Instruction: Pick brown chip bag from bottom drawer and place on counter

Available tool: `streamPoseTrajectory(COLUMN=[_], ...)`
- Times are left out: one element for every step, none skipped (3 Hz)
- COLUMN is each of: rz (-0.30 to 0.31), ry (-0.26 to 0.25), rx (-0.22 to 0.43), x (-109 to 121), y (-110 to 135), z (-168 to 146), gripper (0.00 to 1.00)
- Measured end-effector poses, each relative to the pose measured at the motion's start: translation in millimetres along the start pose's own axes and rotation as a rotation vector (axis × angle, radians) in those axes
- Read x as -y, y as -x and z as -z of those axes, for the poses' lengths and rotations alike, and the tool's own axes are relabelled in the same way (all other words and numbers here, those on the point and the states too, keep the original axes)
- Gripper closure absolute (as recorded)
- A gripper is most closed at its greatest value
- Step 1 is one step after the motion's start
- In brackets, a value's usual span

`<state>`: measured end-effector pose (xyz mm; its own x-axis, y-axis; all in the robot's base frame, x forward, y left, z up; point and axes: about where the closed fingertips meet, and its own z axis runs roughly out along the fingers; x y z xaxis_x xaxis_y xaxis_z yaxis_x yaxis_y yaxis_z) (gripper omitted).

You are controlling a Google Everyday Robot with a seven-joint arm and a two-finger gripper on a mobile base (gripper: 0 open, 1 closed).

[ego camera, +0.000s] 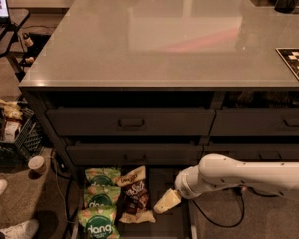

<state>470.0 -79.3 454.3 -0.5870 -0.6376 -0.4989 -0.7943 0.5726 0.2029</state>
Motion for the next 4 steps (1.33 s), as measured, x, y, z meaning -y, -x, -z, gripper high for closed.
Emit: streamPoseTrajectory(rz=[-0.019,-0.062,-0.124,-0.127], ry=[0.015,0.002,-0.023,-0.02], rx=[0.032,0.075,0.114,0.114], x=[-0.7,14.5,43.6,43.6], y=[-3.1,-10.9,-16.6,-17.3], z=[-18.7,-58.8,-126.6,-129.7], gripper=[0.0,0.0,0.0,0.0])
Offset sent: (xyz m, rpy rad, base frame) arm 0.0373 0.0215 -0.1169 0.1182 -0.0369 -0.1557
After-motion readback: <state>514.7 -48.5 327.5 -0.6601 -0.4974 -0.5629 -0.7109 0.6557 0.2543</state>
